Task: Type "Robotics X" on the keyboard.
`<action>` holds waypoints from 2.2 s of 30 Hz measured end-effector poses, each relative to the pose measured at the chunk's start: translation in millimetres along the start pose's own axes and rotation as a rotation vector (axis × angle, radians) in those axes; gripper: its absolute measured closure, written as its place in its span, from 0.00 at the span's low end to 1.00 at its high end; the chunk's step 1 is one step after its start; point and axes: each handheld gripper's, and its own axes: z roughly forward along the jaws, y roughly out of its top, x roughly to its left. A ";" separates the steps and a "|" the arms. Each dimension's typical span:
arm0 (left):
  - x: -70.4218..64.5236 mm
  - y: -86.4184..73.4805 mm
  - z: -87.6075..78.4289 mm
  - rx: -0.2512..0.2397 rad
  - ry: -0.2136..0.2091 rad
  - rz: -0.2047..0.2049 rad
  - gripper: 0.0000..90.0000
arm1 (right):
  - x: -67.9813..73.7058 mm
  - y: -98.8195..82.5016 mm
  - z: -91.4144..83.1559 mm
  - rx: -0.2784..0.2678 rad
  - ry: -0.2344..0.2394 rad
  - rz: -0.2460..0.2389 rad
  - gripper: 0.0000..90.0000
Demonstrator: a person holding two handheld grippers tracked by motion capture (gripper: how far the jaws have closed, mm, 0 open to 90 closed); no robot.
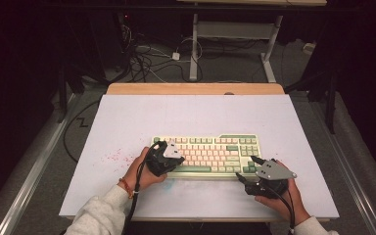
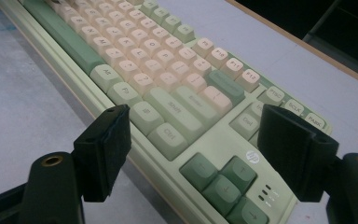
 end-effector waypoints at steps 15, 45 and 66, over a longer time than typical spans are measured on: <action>-2.1 0.8 4.6 0.027 0.008 0.019 0.98 | -1.7 0.0 -1.4 -0.004 -0.007 0.009 0.29; 1.6 -5.1 -23.7 -0.073 0.096 0.023 0.90 | -5.0 1.0 -5.0 -0.002 -0.014 0.026 0.29; 0.3 -34.6 -49.9 -0.185 0.233 -0.007 0.35 | -8.0 1.9 -6.5 -0.011 -0.002 0.050 0.29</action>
